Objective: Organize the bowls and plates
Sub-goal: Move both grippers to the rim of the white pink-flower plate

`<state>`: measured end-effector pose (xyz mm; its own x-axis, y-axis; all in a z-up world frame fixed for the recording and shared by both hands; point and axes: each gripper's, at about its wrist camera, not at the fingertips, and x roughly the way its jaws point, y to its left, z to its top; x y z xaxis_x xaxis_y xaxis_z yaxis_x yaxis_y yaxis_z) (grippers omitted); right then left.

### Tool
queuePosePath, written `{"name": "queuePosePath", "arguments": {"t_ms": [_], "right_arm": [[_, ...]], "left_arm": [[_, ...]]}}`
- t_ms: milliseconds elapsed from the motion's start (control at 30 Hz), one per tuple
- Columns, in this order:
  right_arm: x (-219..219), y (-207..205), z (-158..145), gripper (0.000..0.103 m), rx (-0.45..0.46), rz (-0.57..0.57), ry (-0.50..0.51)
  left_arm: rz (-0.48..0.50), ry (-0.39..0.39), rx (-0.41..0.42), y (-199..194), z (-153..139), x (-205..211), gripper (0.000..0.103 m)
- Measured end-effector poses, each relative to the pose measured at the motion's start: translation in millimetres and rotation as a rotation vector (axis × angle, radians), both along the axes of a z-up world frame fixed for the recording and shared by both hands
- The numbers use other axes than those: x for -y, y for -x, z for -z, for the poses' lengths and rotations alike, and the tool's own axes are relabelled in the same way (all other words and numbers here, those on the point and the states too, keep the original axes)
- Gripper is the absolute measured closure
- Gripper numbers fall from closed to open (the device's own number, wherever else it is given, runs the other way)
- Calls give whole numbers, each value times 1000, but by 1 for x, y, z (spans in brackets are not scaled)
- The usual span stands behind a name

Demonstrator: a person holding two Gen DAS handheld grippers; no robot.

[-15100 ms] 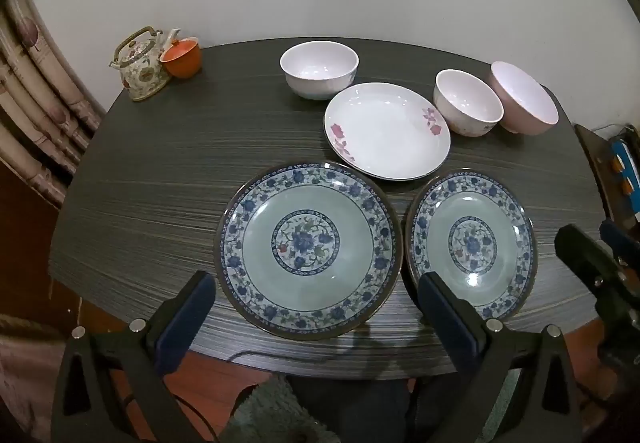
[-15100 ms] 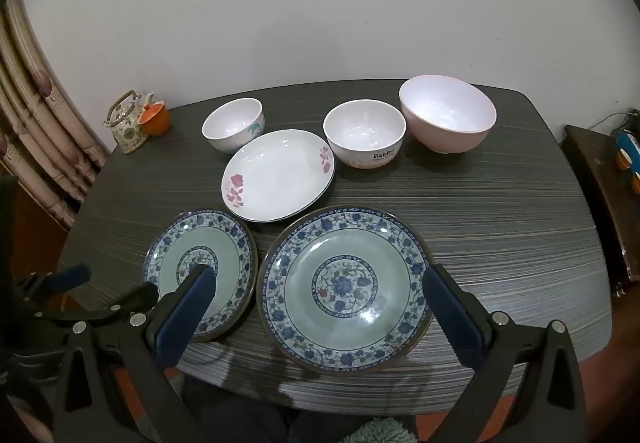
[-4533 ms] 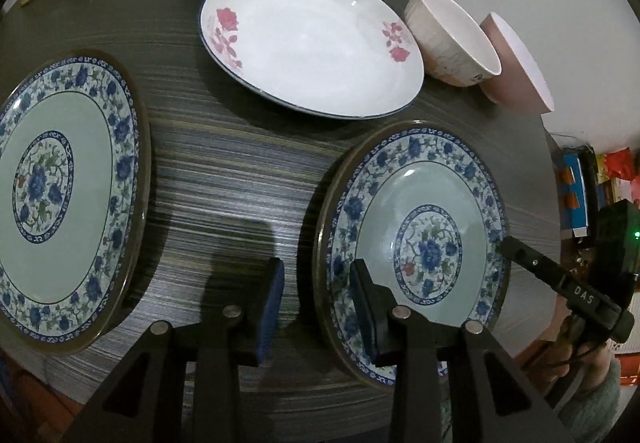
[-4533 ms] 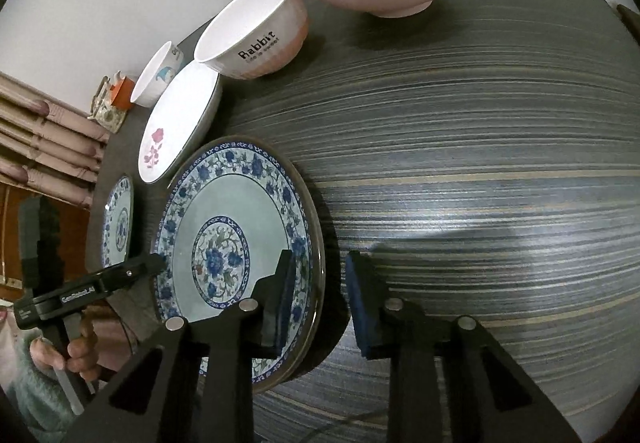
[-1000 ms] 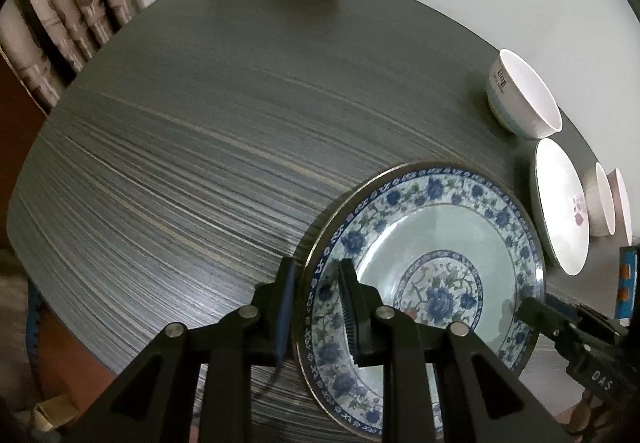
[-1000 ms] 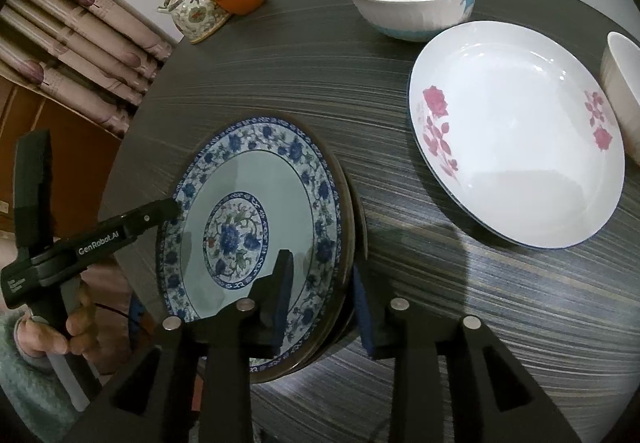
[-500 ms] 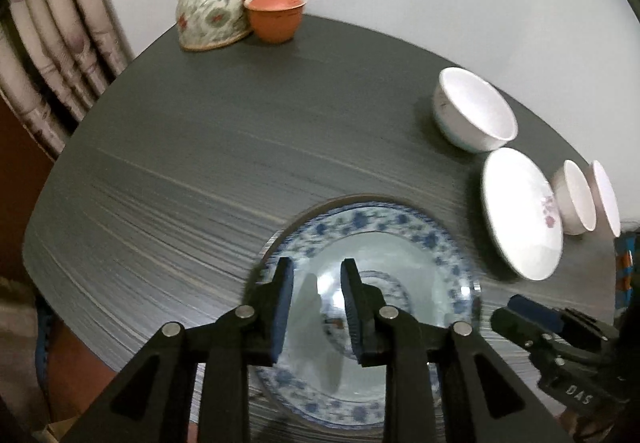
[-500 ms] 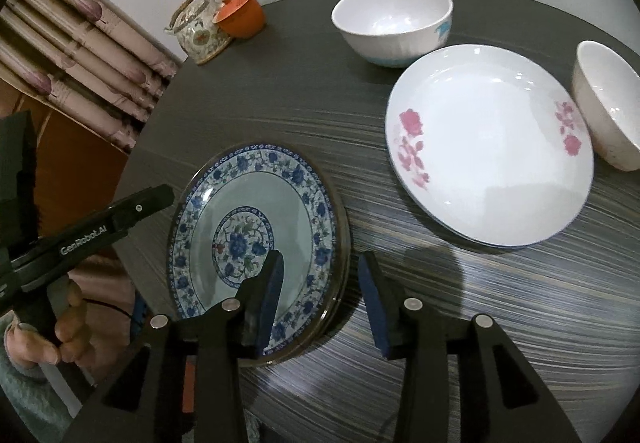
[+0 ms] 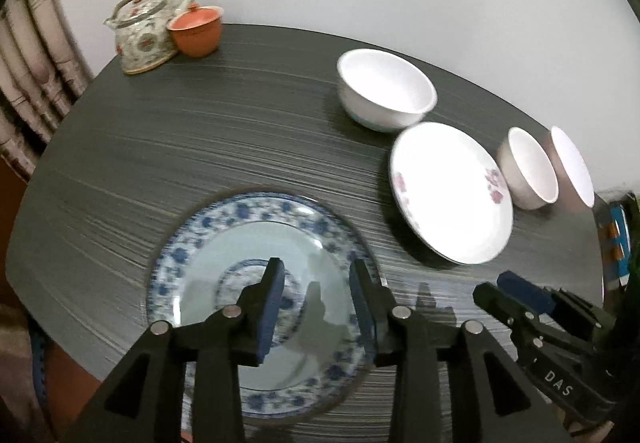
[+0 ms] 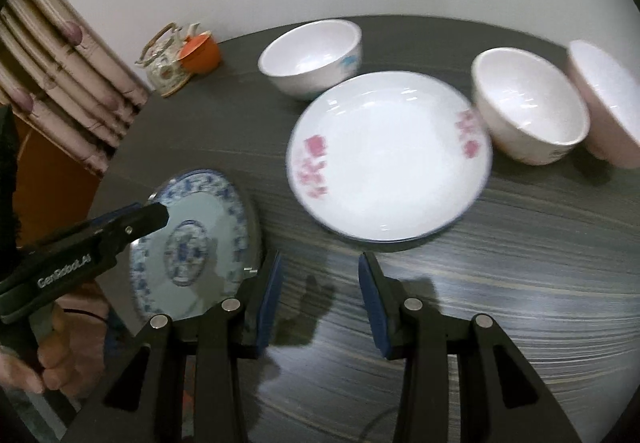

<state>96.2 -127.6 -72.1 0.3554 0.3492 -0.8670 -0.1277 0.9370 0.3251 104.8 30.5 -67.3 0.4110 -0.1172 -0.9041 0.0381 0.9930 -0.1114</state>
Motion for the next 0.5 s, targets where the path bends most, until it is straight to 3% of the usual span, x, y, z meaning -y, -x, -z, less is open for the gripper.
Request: {"name": "queuePosePath", "arguments": {"t_ms": [233, 333, 500], "right_arm": [[24, 5, 4, 64, 25, 20, 61], [30, 4, 6, 64, 26, 34, 72], [41, 0, 10, 64, 42, 50, 106]], "left_arm": [[16, 4, -11, -1, 8, 25, 68], [12, -1, -6, -5, 9, 30, 59], [2, -13, 4, -13, 11, 33, 58]]}}
